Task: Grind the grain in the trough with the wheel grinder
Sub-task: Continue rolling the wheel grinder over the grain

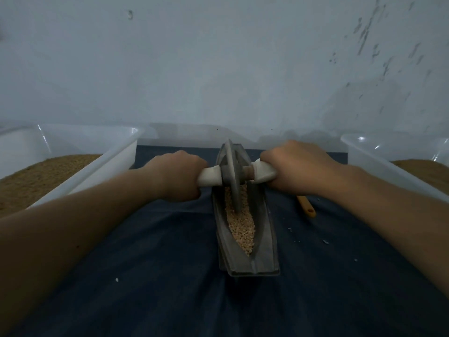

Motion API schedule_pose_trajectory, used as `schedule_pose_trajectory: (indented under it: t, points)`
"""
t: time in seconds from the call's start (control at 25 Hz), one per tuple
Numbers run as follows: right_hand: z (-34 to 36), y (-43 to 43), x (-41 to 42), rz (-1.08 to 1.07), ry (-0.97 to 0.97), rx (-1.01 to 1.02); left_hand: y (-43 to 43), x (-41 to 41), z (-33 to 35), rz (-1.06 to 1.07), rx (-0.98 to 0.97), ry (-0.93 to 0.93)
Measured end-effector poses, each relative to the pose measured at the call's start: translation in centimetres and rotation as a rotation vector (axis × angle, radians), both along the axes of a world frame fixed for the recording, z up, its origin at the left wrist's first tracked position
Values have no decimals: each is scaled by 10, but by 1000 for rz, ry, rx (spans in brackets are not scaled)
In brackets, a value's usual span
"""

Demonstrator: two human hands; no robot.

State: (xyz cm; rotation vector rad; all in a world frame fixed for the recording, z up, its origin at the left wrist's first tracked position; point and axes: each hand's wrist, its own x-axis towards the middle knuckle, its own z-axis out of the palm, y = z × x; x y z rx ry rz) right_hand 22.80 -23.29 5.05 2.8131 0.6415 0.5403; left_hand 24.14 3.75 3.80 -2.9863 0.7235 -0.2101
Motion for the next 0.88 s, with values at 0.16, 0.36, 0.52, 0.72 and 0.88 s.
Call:
schedule_pose_trajectory:
  t: [0.16, 0.36, 0.52, 0.72, 0.88]
  points:
    - [-6, 7, 6, 13, 10, 29, -3, 2, -3, 29, -18, -91]
    - [-20, -2, 2, -38, 3, 84, -2, -4, 1, 17, 7, -193]
    - [-23, -2, -11, -47, -50, 84, 4, -20, 3, 51, -9, -138]
    - [-28, 0, -20, -135, -39, 134, -6, -16, -6, 133, 24, -241]
    - [-18, 22, 17, -225, -127, 99, -22, 12, -9, 278, -56, -319]
